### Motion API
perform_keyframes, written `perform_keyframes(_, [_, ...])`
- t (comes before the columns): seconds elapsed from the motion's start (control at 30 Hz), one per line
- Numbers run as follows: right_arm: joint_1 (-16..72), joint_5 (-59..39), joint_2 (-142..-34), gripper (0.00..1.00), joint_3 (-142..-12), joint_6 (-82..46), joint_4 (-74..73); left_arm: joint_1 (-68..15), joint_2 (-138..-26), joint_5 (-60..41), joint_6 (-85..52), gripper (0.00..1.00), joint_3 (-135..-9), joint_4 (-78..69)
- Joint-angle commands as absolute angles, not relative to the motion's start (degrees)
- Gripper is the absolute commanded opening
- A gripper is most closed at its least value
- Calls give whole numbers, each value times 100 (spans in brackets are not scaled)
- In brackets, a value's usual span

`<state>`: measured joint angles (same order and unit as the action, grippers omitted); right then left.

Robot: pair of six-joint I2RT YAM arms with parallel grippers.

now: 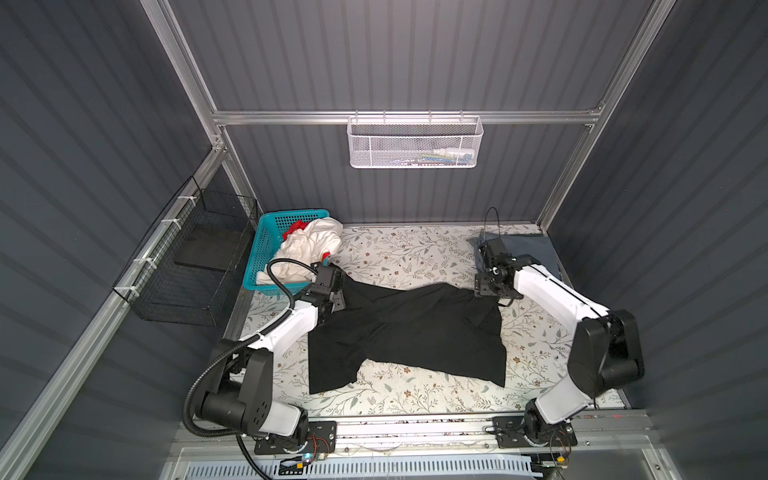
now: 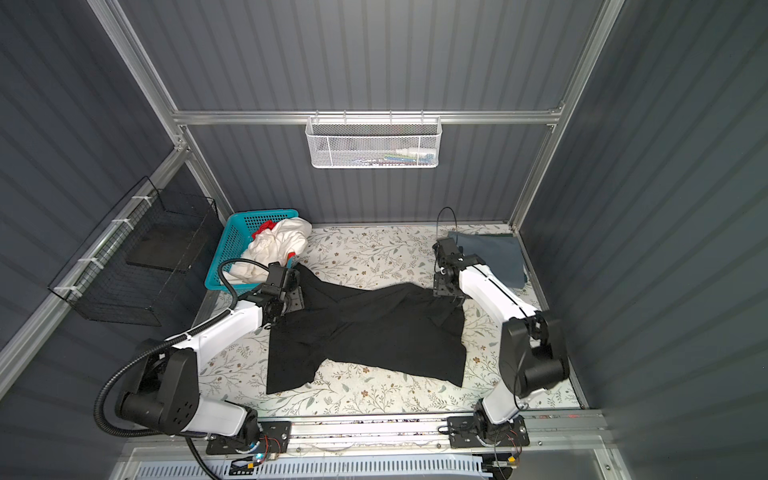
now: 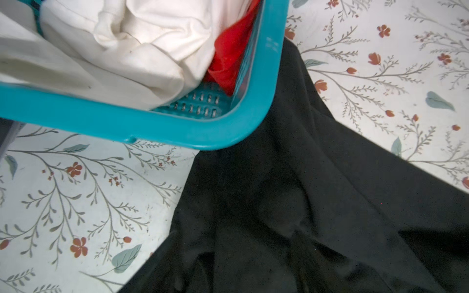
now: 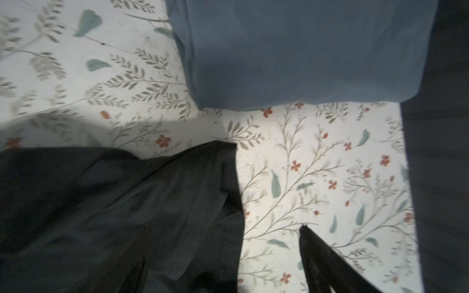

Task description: Fold and stack the t-shirts

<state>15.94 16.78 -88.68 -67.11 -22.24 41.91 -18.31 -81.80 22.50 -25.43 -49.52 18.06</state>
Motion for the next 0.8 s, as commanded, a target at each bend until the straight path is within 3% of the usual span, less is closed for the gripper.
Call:
perform_keyframes(0.0, [1612, 310, -8237, 90, -5959, -2795, 3826, -1780, -8076, 2258, -2524, 71, -4739, 2017])
perform_keyframes(0.2, [1728, -1277, -7643, 90, -4555, -3306, 2537, -1618, -8071, 1664, -2643, 68, -4253, 1465])
perform_keyframes(0.53, [1803, -908, -8229, 68, -4171, -3644, 1855, -1600, -8482, 1055, -2701, 57, -4077, 899])
perform_keyframes(0.7, [1802, -284, -8304, 62, -4274, -3721, 1924, -1600, -8506, 1045, -2714, 45, -4119, 754])
perform_keyframes(0.77, [1795, -61, -8343, 59, -4321, -3723, 2009, -1600, -8575, 948, -2695, 33, -4146, 672])
